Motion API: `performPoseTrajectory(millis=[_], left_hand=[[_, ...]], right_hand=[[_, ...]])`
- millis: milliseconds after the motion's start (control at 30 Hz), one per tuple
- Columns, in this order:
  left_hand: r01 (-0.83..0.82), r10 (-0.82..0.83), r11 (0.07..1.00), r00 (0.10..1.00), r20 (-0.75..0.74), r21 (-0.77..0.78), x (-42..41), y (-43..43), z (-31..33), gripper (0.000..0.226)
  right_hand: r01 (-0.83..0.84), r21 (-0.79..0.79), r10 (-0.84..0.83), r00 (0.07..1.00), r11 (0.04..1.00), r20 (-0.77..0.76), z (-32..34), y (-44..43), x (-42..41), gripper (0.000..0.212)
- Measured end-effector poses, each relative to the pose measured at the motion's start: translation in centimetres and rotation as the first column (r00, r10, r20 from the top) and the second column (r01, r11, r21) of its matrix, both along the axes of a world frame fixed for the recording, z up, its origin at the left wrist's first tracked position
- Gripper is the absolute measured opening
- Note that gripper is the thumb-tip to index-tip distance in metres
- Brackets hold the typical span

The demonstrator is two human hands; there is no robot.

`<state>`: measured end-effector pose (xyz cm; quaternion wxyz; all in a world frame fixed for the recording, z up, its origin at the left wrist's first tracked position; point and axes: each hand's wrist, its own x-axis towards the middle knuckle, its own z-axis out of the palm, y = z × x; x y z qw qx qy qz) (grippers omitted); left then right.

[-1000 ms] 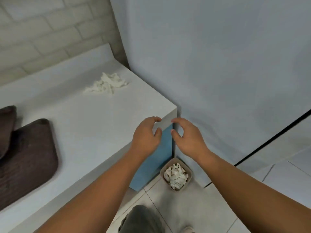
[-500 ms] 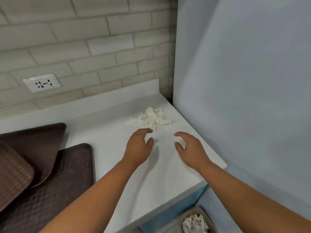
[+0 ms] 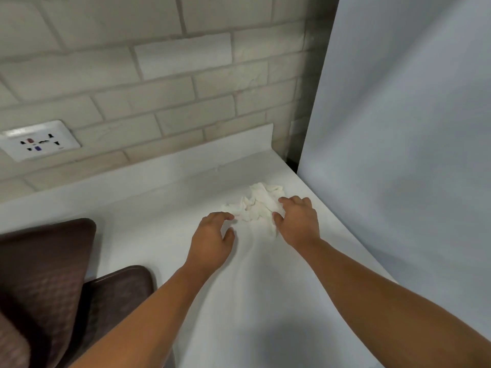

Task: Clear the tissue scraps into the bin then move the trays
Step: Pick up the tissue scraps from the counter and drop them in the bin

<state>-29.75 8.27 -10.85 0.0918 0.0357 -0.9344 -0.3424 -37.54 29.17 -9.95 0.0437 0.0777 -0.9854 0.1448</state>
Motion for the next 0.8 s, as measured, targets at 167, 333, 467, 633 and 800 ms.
performPoseTrajectory(millis=[167, 333, 467, 633, 800], left_hand=[[-0.003, 0.004, 1.000, 1.000, -0.023, 0.031, -1.0, -1.6, -1.2, 0.028], [0.008, -0.007, 1.000, 0.998, -0.066, 0.003, -2.2, -1.4, -1.3, 0.027], [0.071, -0.074, 0.997, 0.991, -0.115, -0.032, -3.4, 0.5, -1.1, 0.027], [0.173, -0.189, 0.974, 0.977, -0.101, -0.144, -5.2, 3.5, -1.2, 0.040], [0.181, -0.182, 0.888, 0.983, 0.039, -0.424, -5.9, 5.9, -1.2, 0.068]], right_hand=[[0.024, 0.085, -0.025, 1.000, 0.996, 0.010, -0.7, -0.9, -2.3, 0.026], [-0.014, -0.215, -0.009, 0.994, 0.976, -0.107, 0.3, -1.0, -2.7, 0.021], [0.022, -0.411, -0.065, 0.994, 0.911, -0.092, 3.4, -1.3, -2.2, 0.026], [0.059, -0.554, -0.132, 0.987, 0.830, -0.093, 6.0, -0.4, -1.4, 0.024], [0.088, -0.566, -0.166, 0.982, 0.820, -0.088, 6.7, 1.9, -0.5, 0.032]])
